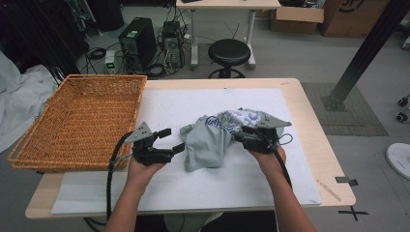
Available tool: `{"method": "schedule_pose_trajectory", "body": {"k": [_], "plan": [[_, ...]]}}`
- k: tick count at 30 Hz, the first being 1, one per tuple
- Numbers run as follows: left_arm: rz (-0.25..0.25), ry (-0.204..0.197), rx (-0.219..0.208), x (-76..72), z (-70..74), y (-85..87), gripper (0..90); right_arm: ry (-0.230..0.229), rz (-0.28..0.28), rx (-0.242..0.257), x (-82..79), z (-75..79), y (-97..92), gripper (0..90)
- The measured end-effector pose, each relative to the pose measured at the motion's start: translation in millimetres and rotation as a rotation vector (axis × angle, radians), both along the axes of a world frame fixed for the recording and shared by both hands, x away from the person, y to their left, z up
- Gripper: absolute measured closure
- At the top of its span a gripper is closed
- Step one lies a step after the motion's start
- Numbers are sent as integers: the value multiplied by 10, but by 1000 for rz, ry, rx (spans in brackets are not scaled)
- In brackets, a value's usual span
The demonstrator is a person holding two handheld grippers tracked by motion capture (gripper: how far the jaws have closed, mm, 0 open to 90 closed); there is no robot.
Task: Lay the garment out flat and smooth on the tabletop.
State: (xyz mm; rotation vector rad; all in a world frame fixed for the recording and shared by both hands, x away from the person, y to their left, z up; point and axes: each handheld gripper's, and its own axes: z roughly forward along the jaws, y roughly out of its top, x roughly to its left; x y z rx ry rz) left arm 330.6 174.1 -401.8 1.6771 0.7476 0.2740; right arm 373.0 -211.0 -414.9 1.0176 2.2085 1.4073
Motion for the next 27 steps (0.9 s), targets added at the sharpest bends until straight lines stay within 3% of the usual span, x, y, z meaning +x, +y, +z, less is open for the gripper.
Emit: {"method": "schedule_pose_trajectory", "body": {"k": [2, 10, 15, 17, 22, 23, 24, 25, 27], "plan": [[-4, 1, -4, -4, -9, -18, 150, 35, -15, -43, -34, -100, -42, 481], [-11, -2, -16, -36, -14, -35, 149, 86, -51, -84, 92, -265, 0, 466], [-12, 3, -12, -48, -32, -45, 149, 121, -62, -73, 211, -337, 66, 454], [-9, 7, -16, -53, -54, -53, 149, 142, -53, -128, 293, -351, 173, 459], [-7, 10, -10, -62, -67, -60, 149, 133, -25, -170, 371, -333, 308, 586], [-5, 10, -9, -64, -64, -59, 150, 123, -14, -171, 390, -337, 334, 682], [-6, 10, -8, -66, -60, -57, 150, 123, -14, -171, 390, -337, 334, 682], [-2, 10, -5, -69, -55, -50, 149, 122, -9, -169, 390, -338, 340, 797], [0, 12, -3, -67, -54, -43, 150, 121, -6, -180, 374, -329, 340, 852]]}}
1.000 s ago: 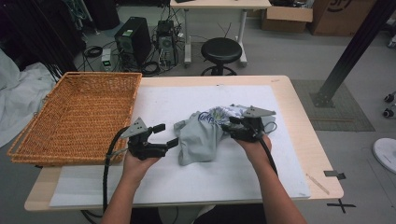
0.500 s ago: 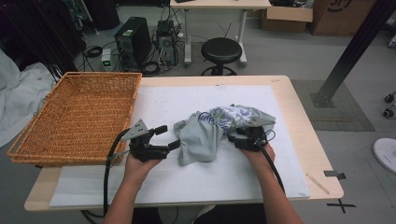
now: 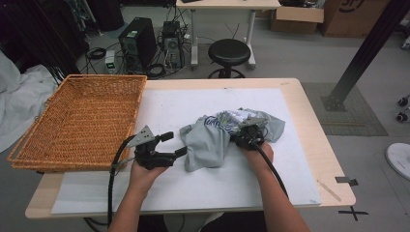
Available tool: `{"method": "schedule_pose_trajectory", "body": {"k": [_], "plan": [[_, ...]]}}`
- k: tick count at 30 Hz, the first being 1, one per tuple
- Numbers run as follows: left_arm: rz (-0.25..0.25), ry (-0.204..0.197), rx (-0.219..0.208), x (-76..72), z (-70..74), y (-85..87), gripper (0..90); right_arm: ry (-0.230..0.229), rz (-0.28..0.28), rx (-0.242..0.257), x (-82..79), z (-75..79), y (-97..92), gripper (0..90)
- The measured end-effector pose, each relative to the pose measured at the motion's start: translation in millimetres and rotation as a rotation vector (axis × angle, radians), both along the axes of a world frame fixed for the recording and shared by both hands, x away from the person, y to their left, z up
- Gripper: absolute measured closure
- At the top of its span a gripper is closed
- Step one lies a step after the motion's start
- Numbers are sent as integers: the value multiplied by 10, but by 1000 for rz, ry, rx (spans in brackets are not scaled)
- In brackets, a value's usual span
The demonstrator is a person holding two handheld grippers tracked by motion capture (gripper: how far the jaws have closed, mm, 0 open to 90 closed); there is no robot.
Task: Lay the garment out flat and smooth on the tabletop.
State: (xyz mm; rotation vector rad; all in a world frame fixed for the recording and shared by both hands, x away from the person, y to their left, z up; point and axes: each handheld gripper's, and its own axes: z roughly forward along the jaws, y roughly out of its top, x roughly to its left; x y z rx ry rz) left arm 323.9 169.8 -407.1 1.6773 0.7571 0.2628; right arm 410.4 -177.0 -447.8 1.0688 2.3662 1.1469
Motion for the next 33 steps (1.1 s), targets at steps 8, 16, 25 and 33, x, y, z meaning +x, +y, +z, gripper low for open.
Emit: {"method": "schedule_pose_trajectory", "body": {"k": [8, 16, 25, 33], "plan": [[6, -2, -4, -7, 16, 23, 150, -77, 12, 64, -215, 239, -183, 865], [14, -7, -3, -124, 58, -13, 150, -171, -33, 123, -624, 581, -671, 866], [5, -18, 11, -406, 69, -210, 150, -144, -11, 90, -1112, 691, -887, 864], [-9, 14, 76, -630, -129, -380, 151, -59, -36, 71, -1343, 473, -1034, 843]]}}
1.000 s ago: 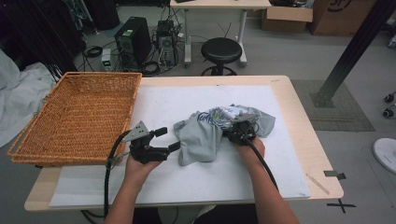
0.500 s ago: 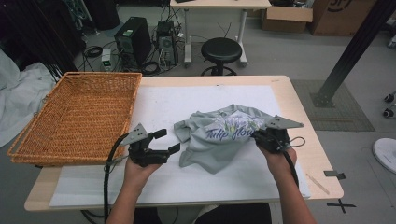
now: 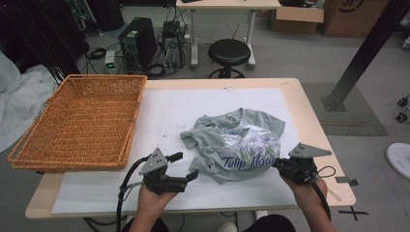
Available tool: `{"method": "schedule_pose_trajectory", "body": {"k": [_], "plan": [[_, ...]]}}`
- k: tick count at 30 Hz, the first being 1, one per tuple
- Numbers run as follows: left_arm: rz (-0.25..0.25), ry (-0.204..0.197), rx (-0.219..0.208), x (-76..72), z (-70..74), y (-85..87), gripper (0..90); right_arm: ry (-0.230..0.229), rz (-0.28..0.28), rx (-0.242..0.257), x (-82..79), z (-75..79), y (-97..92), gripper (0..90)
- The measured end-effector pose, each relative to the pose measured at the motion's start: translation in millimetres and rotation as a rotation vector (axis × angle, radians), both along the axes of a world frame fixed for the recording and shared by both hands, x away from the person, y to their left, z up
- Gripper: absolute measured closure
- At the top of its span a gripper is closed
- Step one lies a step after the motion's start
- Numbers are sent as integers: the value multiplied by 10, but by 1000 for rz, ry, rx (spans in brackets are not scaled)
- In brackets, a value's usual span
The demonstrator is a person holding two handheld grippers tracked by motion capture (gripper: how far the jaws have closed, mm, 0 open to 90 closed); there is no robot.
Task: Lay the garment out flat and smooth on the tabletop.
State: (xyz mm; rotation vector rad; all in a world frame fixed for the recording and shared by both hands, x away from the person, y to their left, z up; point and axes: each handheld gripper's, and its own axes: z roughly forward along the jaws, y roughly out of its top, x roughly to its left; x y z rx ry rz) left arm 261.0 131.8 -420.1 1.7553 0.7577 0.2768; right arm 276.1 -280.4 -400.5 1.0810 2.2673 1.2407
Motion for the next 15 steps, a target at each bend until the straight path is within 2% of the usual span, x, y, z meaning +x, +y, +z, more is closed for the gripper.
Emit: {"method": "schedule_pose_trajectory", "body": {"k": [1, 2, 4, 8, 10, 15], "plan": [[-3, 4, 10, 4, -15, -16, 151, 0, -17, 23, -36, -65, -39, 818], [-15, 4, 33, 18, -25, -36, 151, 0, -17, 23, -36, -65, -39, 818], [-36, 1, 61, 53, -32, -67, 157, -10, -36, 54, -62, -110, -67, 779], [-89, -6, 115, 245, -54, -128, 160, -20, -45, 84, -24, -203, -122, 736], [-110, 1, 131, 315, -70, -153, 164, -17, -49, 95, 14, -244, -133, 723], [-108, 1, 133, 395, -111, -170, 182, -16, -41, 84, 86, -295, -109, 682]]}}
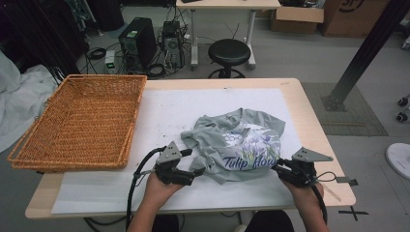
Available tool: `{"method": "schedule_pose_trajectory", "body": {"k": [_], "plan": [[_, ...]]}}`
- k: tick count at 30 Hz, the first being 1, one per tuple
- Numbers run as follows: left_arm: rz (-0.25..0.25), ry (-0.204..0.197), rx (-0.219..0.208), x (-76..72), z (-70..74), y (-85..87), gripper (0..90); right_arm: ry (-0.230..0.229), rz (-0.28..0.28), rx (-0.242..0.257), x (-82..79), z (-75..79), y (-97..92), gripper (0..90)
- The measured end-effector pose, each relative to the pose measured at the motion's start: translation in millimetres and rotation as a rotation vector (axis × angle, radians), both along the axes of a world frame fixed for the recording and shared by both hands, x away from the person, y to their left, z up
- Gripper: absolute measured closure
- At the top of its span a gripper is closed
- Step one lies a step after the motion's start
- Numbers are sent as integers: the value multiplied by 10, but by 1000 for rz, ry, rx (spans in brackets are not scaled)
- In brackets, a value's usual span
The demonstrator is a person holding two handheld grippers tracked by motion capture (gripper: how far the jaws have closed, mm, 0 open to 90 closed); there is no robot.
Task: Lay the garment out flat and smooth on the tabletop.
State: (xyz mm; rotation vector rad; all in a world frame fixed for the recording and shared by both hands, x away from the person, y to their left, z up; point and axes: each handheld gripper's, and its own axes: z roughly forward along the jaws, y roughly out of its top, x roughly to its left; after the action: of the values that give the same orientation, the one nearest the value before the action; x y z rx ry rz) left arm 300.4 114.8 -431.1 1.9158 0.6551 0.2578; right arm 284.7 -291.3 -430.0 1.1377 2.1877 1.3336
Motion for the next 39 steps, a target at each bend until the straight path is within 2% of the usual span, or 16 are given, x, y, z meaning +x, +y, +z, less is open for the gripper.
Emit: {"method": "schedule_pose_trajectory", "body": {"k": [5, 6, 9, 10, 13, 14, 15, 16, 17, 18, 22, 29, 30, 35, 36, 39], "plan": [[10, 46, 98, 67, -81, -86, 277, 45, -16, 19, 88, -38, 27, 559], [19, 50, 174, 81, -119, -162, 363, 59, -27, 16, 116, -69, 52, 531], [10, 52, 211, 86, -151, -225, 480, 82, -28, 11, 143, -99, 77, 490], [5, 38, 262, 74, -159, -281, 621, 104, -28, 4, 163, -116, 95, 485], [8, 28, 293, 63, -165, -313, 840, 113, -18, -8, 181, -130, 113, 500], [13, 25, 292, 60, -163, -310, 840, 121, -13, -24, 190, -140, 126, 526], [20, 27, 276, 63, -158, -291, 853, 130, -4, -35, 199, -155, 139, 555], [21, 27, 211, 65, -138, -216, 863, 149, 26, -50, 205, -197, 160, 680], [21, 27, 211, 65, -138, -216, 866, 149, 26, -50, 205, -197, 160, 680], [35, 32, 141, 52, -104, -112, 868, 145, 40, -43, 193, -208, 148, 765], [46, 38, 45, 11, -14, 98, 870, 124, 77, -8, 103, -127, 51, 808], [73, -39, -113, -277, 323, 588, 871, 12, 111, 85, -304, 260, -244, 813], [59, -64, -153, -413, 423, 667, 871, -7, 117, 105, -368, 332, -273, 812], [32, -65, -185, -643, 473, 656, 866, -62, 175, 147, -621, 656, -256, 715], [27, -60, -188, -677, 456, 642, 863, -63, 168, 142, -637, 670, -250, 594], [37, -39, -169, -736, 328, 594, 826, -60, 129, 146, -649, 636, -267, 576]]}}
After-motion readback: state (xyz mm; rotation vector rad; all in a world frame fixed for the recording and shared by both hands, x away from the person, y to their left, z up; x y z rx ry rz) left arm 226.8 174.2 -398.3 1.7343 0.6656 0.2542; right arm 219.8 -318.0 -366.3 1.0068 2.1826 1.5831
